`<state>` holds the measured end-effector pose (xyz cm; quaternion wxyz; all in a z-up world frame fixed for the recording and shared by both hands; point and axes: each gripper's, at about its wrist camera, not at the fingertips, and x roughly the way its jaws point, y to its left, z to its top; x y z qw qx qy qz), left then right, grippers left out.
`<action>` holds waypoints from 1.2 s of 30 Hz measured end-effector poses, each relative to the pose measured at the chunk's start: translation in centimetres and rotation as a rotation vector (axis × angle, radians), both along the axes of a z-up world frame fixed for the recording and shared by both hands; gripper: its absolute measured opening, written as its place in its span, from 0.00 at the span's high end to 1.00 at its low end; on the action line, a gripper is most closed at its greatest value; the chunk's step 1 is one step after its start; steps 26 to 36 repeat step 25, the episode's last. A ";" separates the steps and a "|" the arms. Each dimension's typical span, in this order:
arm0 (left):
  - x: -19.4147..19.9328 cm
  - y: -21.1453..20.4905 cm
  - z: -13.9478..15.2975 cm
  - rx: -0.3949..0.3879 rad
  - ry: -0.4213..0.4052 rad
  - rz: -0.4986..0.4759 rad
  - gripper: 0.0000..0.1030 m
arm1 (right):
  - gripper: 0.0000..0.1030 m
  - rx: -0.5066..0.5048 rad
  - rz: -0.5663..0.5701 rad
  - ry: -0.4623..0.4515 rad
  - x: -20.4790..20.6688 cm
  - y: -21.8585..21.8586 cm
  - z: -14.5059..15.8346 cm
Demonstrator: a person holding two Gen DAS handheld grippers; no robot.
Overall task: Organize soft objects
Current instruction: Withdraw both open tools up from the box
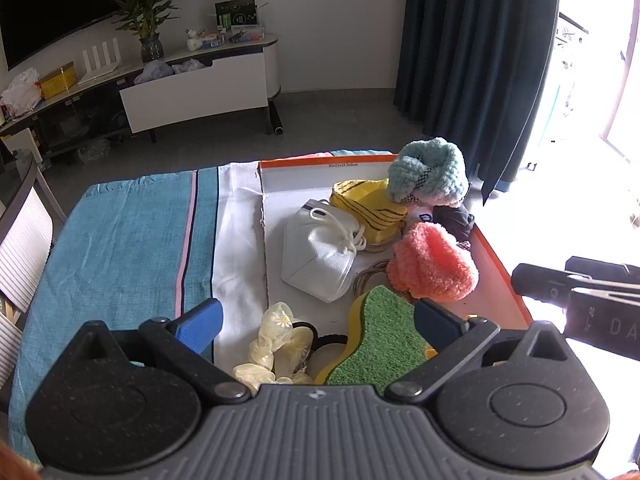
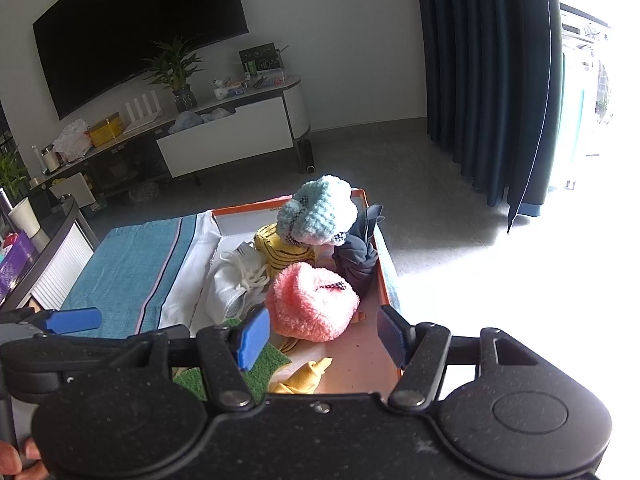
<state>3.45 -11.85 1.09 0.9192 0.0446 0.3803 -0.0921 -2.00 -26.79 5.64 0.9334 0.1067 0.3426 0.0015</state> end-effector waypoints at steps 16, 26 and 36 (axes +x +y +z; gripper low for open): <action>0.2 -0.1 -0.3 -0.002 0.010 -0.025 0.00 | 0.29 0.000 -0.005 0.006 0.2 0.0 -0.4; 0.5 -0.2 -0.5 0.016 0.015 -0.013 0.00 | 0.29 0.001 -0.006 0.009 0.4 -0.2 -0.5; 0.5 -0.2 -0.5 0.016 0.015 -0.013 0.00 | 0.29 0.001 -0.006 0.009 0.4 -0.2 -0.5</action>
